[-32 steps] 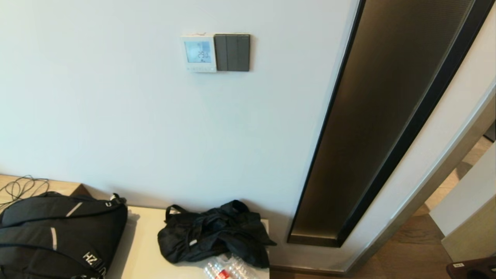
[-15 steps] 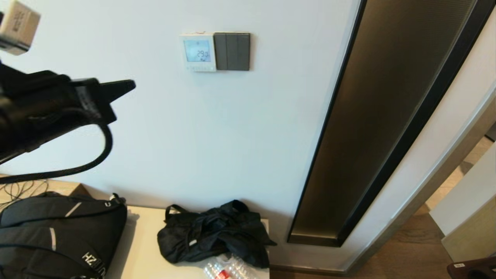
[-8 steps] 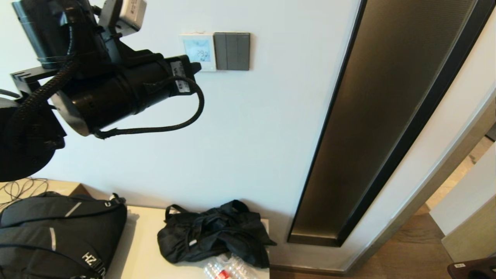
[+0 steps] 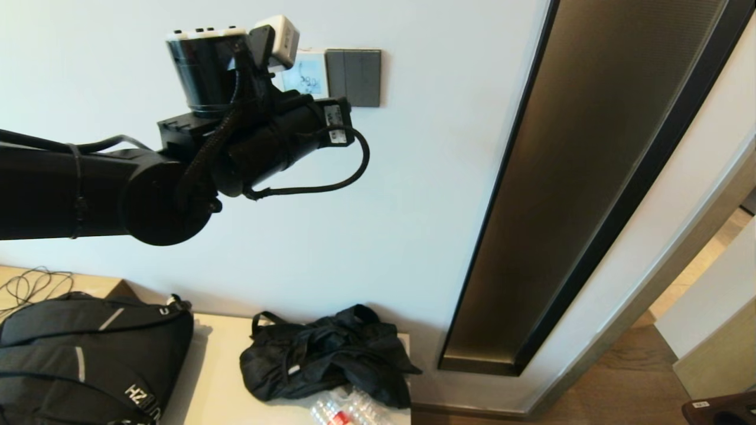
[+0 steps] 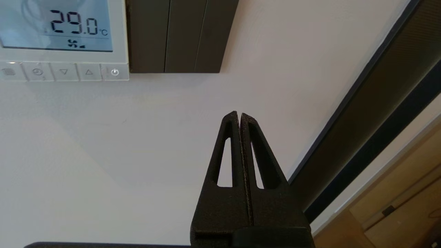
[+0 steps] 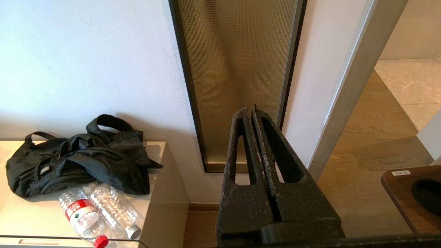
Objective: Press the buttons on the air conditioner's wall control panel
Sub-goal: Turn off the central air conditioner
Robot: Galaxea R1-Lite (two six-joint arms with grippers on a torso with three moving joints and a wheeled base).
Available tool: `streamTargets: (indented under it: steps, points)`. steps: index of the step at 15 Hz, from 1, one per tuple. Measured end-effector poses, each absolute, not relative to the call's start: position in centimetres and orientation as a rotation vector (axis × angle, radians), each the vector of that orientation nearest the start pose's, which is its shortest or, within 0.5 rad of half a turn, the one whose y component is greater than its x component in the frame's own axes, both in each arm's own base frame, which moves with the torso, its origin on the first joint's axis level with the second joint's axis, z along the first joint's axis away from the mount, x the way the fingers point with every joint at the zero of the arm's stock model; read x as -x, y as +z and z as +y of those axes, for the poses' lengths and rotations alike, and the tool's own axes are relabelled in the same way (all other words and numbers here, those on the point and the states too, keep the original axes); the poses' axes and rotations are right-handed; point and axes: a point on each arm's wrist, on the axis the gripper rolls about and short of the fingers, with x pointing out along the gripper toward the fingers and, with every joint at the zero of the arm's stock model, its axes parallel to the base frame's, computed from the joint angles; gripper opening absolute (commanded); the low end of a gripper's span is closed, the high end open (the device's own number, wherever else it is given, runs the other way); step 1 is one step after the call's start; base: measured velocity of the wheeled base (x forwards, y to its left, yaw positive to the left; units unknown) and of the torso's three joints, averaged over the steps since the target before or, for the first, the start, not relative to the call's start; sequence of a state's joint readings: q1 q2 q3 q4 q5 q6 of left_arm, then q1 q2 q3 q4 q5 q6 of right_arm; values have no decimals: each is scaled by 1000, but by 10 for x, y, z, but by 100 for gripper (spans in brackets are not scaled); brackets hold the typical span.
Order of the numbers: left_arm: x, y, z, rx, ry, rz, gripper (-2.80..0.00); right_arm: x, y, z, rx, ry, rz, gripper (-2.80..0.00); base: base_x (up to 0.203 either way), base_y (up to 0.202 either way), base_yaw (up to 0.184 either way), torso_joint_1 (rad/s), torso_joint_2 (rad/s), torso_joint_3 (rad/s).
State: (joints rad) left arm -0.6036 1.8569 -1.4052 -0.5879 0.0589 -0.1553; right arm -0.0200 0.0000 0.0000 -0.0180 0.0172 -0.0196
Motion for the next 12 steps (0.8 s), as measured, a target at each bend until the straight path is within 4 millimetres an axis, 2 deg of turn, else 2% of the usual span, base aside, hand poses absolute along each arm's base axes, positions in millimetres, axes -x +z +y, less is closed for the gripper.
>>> streamTargets:
  steps: [7,12]
  points:
    - [-346,279,-222,173,-459,-89,-280,23,77,1,20,-3,-18,-280,0,0,0,0,0,0]
    - [-358,275,-220,151,-432,-85,-280,23,77,1,20,-3,-18,-280,0,0,0,0,0,0]
